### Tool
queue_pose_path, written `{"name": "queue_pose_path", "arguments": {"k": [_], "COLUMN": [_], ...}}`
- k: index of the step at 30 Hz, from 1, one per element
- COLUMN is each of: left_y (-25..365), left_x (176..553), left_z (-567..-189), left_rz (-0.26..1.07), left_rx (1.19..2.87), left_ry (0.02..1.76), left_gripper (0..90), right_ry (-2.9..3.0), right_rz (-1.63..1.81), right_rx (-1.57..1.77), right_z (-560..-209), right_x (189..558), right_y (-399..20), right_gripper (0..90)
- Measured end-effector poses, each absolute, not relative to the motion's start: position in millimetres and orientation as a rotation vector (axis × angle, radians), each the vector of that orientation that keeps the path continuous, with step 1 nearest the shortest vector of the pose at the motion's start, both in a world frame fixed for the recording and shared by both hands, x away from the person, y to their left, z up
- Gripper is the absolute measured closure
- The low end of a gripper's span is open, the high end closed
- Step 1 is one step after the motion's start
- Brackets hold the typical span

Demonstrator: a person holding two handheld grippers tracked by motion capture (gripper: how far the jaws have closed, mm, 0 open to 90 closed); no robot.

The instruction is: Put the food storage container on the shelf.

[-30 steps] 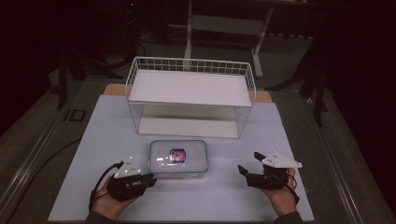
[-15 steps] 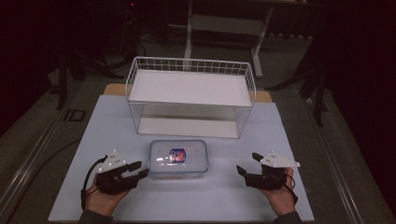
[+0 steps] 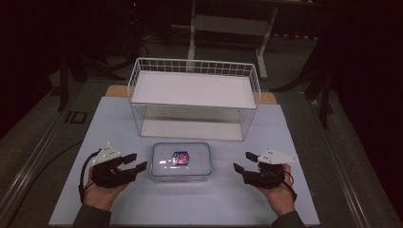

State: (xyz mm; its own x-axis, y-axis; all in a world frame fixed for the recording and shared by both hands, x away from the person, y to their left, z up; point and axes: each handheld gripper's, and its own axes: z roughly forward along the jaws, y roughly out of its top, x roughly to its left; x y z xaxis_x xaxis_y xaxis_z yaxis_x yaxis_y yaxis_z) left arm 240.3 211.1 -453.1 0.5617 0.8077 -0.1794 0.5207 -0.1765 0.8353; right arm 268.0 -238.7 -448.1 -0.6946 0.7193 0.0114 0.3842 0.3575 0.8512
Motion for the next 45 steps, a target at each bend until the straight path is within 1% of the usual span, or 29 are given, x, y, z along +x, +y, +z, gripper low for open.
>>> {"name": "queue_pose_path", "arguments": {"k": [6,11,12,16,25,28,29,30,39,42,44,45], "left_y": [205,200,199,196,194,192,192,192,188,185,184,185], "left_x": [256,267,268,271,276,279,279,280,288,291,293,294], "left_z": [-443,-449,-451,-459,-472,-479,-479,-480,-494,-499,-502,-503], "left_rz": [0.409,0.371,0.37,0.332,0.251,0.221,0.221,0.209,0.125,0.1,0.076,0.064], "left_rx": [1.81,1.798,1.8,1.802,1.807,1.81,1.81,1.809,1.821,1.845,1.847,1.838], "left_ry": [1.073,1.098,1.104,1.112,1.125,1.14,1.14,1.145,1.189,1.201,1.213,1.22], "left_gripper": [46.8,44.1,41.9,38.5,32.9,30.5,30.1,29.2,25.0,21.7,18.2,18.0], "right_ry": [2.286,2.307,2.325,2.368,2.441,2.477,2.477,2.5,2.553,2.587,2.602,2.612], "right_rz": [1.291,1.318,1.317,1.314,1.353,1.359,1.359,1.362,1.366,1.395,1.393,1.388], "right_rx": [0.96,0.983,0.991,1.01,1.088,1.13,1.13,1.153,1.19,1.234,1.249,1.261], "right_z": [-436,-436,-439,-447,-462,-470,-470,-474,-484,-490,-493,-494], "right_x": [280,289,292,297,311,316,316,319,326,330,332,333], "right_y": [-220,-208,-202,-191,-177,-172,-172,-170,-163,-161,-159,-159], "right_gripper": [35.5,35.5,35.4,34.4,31.8,28.1,28.1,26.0,19.6,15.2,14.1,14.0]}}
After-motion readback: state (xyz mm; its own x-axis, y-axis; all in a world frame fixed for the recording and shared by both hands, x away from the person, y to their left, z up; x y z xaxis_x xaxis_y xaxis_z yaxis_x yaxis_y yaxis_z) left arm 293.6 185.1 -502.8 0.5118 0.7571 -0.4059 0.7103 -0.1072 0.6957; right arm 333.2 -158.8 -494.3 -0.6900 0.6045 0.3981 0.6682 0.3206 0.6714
